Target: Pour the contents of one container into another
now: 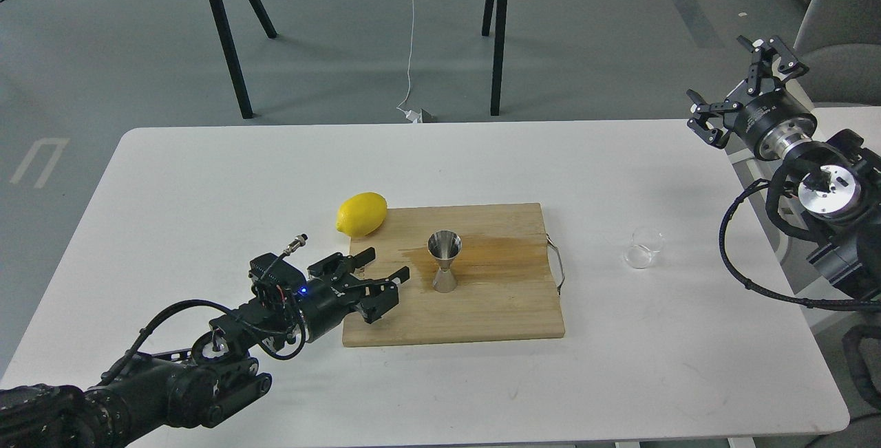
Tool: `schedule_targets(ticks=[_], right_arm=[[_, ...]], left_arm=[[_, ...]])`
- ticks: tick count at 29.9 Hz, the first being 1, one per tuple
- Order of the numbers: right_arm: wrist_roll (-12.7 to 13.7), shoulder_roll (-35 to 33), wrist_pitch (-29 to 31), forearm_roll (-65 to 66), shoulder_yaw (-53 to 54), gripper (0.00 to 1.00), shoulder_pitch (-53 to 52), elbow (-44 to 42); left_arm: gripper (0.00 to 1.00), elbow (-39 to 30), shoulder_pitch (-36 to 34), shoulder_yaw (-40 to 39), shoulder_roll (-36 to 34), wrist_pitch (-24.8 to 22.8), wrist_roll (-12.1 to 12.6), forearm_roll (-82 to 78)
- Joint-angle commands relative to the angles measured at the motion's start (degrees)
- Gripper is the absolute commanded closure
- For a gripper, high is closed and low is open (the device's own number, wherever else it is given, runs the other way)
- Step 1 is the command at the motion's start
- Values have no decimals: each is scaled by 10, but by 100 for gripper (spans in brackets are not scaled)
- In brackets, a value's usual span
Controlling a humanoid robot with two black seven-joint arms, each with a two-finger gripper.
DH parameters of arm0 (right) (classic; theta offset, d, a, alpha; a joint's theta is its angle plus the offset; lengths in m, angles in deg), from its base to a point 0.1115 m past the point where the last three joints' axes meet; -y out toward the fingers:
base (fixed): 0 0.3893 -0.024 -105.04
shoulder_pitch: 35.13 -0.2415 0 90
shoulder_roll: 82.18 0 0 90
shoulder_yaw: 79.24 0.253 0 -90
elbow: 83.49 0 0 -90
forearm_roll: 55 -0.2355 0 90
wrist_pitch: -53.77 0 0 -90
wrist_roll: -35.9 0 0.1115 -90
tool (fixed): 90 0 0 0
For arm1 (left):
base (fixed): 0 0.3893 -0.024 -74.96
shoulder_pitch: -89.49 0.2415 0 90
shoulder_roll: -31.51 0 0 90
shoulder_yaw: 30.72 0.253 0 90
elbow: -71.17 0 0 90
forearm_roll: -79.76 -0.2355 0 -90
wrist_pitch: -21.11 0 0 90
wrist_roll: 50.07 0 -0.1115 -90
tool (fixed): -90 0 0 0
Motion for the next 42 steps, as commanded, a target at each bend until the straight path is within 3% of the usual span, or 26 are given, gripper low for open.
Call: schedule_targets(ticks=[1, 11, 21, 32, 33, 42], right_arm=[[0, 2, 0, 0, 1, 0, 4, 0], [-1, 1, 0, 0, 0, 0, 5, 1], [-2, 1, 0, 0, 2, 0, 7, 1], [-2, 4, 0, 0, 2, 0, 7, 4], [-2, 4, 0, 0, 2, 0, 7, 4], [-4, 1, 0, 0, 1, 0, 23, 44]], left_arm=[[17, -27, 6, -2, -22, 0, 0, 1], [17, -34, 9, -3, -50, 0, 0, 1], [17, -144, 37, -76, -182, 0, 0, 29], [19, -151, 6, -144, -265, 0, 0, 240], [19, -151, 1, -160, -267, -11, 0, 253], [14, -147, -18, -372, -258, -374, 0, 310]])
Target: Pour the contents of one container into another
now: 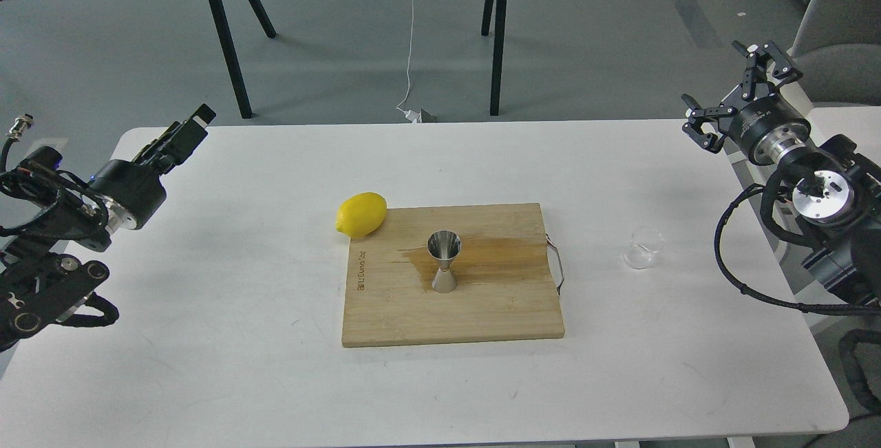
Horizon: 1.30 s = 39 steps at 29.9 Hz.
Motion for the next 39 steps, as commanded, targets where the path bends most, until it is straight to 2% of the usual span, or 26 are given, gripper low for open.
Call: schedule_targets(ticks=[1, 8, 11, 17, 22, 25, 28, 31, 39], right_arm=[[0, -5, 0, 0, 0, 0, 14, 42], [10, -44, 0, -2, 42, 0, 35, 131], [22, -69, 0, -5, 55, 0, 47, 180], [26, -96, 0, -41, 66, 0, 59, 190], [28, -111, 0, -189, 92, 0, 87, 213], [37, -113, 0, -326, 92, 0, 118, 255], [45, -115, 0, -397, 93, 0, 149, 287], [43, -117, 0, -424, 106, 0, 194, 337], [39, -122, 0, -434, 246, 1, 345, 489]], left_arm=[[14, 6, -10, -72, 13, -126, 0, 18], [12, 12, -34, -87, 31, -288, 0, 131], [12, 13, -37, -88, 33, -288, 0, 167], [12, 13, -39, -88, 50, -288, 0, 183], [12, 13, -39, -86, 60, -288, 0, 184], [12, 13, -36, -84, 66, -288, 0, 184], [12, 13, -32, -81, 69, -288, 0, 184], [12, 15, -27, -80, 70, -288, 0, 184], [12, 40, -10, -80, 79, -288, 0, 184]])
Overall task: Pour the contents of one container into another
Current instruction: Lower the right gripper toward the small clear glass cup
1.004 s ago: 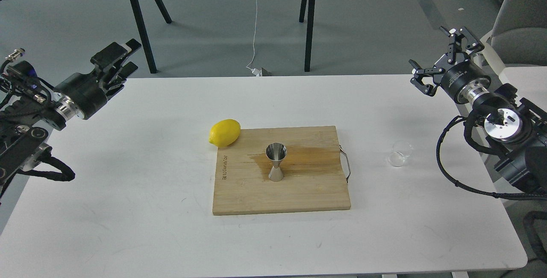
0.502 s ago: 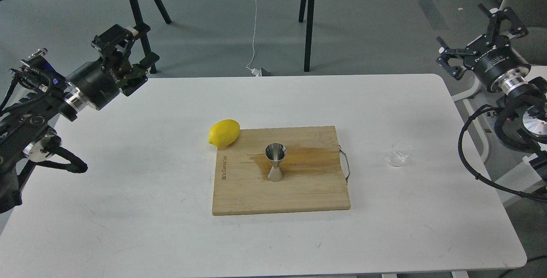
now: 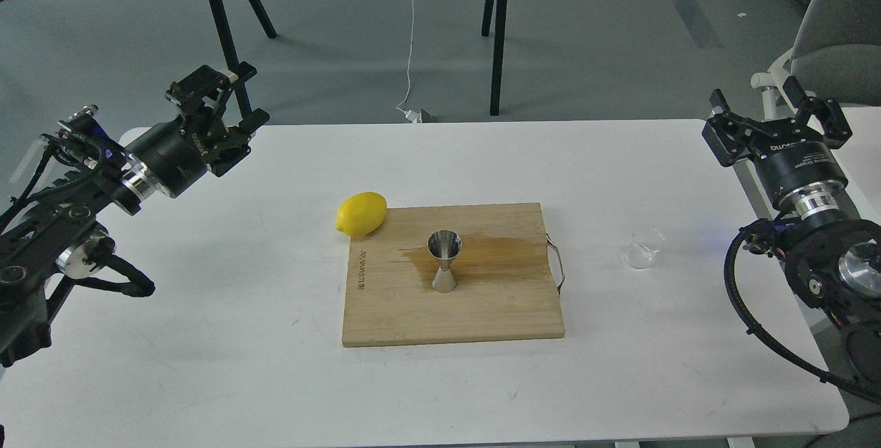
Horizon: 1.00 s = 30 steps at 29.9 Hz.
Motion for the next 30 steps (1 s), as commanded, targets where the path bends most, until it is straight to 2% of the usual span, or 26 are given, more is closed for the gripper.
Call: schedule_targets(ticks=[1, 9, 13, 18, 30], right_arm=[[-4, -1, 0, 1, 48, 1, 57, 57], [-24, -3, -6, 2, 50, 1, 96, 74], [-39, -1, -85, 3, 47, 1, 98, 86], [-48, 4, -142, 7, 35, 1, 111, 87], [-63, 42, -174, 51, -17, 1, 122, 80]], left_arm=[[12, 10, 5, 0, 3, 0, 0, 0], [12, 22, 9, 0, 8, 0, 0, 0], [11, 36, 9, 0, 18, 0, 0, 0], [11, 37, 10, 0, 19, 0, 0, 0], [11, 50, 11, 0, 33, 0, 0, 0]])
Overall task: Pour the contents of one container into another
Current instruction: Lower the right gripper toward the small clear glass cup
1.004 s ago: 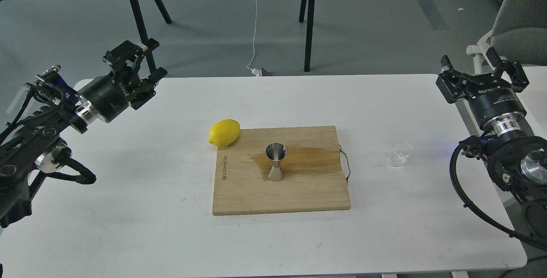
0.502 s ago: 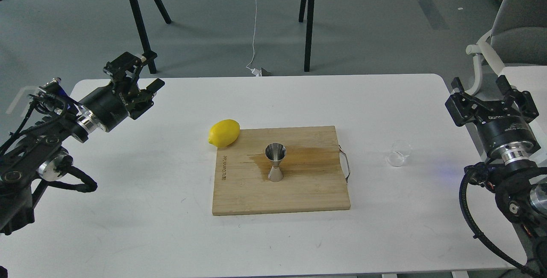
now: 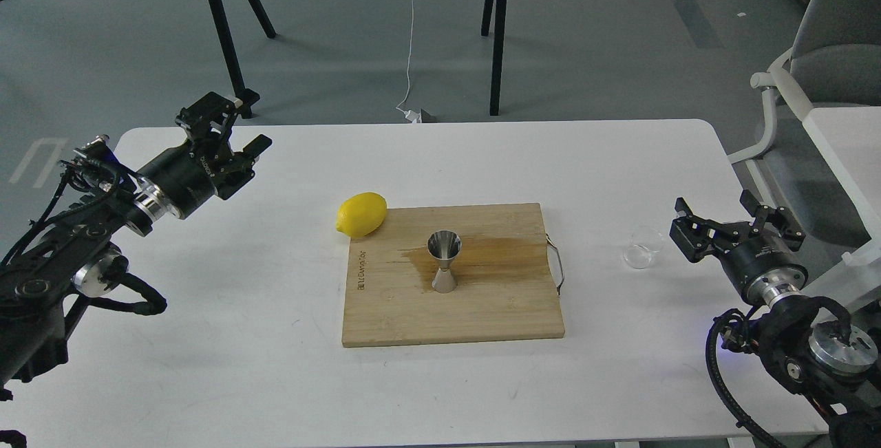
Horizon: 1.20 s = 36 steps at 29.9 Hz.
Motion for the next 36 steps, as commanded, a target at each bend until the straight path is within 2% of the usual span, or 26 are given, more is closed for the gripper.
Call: schedule_targets(ticks=[1, 9, 36], right_arm=[[-2, 22, -16, 16, -8, 1, 2, -6], [-1, 50, -42, 36, -9, 1, 9, -30], [-1, 94, -72, 60, -17, 1, -1, -79]], left_arm=[[10, 3, 0, 0, 1, 0, 0, 0], [10, 14, 0, 0, 1, 0, 0, 0], [9, 24, 1, -1, 9, 0, 0, 0]])
